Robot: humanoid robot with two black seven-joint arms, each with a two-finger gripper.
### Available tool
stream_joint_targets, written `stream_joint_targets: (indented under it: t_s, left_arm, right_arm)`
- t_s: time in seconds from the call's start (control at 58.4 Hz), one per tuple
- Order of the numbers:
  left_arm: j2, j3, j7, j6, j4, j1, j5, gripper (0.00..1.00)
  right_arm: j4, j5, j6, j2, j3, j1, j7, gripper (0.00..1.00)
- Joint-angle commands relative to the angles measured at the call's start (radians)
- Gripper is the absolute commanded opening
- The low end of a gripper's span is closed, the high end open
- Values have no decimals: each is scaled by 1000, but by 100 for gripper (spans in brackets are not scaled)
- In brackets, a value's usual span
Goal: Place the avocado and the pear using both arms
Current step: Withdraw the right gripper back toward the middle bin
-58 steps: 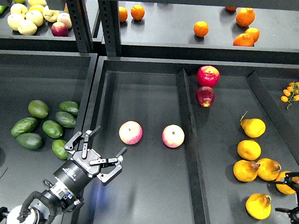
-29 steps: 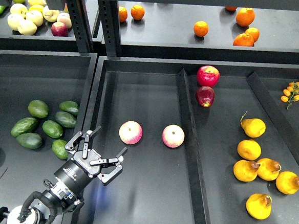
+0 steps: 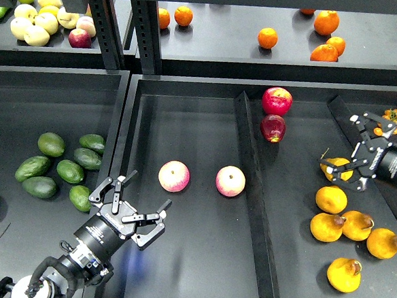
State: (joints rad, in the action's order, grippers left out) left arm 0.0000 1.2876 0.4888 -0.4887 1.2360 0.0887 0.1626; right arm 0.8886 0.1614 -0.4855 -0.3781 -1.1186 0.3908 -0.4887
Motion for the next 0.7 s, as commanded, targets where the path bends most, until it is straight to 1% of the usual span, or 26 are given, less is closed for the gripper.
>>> stream_joint_targets:
  t_s: [0.0, 0.069, 0.24, 0.394, 0.462, 0.582, 0.685]
  left_arm:
    - [0, -5, 0, 0, -6, 2, 2, 99]
    - [0, -11, 0, 0, -10, 2, 2, 99]
    - [0, -24, 0, 0, -18, 2, 2, 99]
    - [0, -45, 0, 0, -41, 2, 2, 99]
    - [0, -56, 0, 0, -59, -3, 2, 99]
    - [0, -59, 0, 0, -110, -13, 2, 99]
    - [0, -59, 0, 0, -130, -20, 2, 99]
  right_arm:
    - [44, 0, 42, 120, -119, -99, 0, 99]
    - [84, 0, 61, 197, -174, -151, 0, 99]
    - [136, 0, 61, 376, -270, -243, 0, 100]
    - [139, 0, 35, 378, -305, -334, 0, 99]
    - [138, 0, -3, 378, -308, -365, 0, 99]
    - [130, 0, -3, 378, -293, -430, 0, 100]
    - [132, 0, -3, 378, -291, -469, 0, 99]
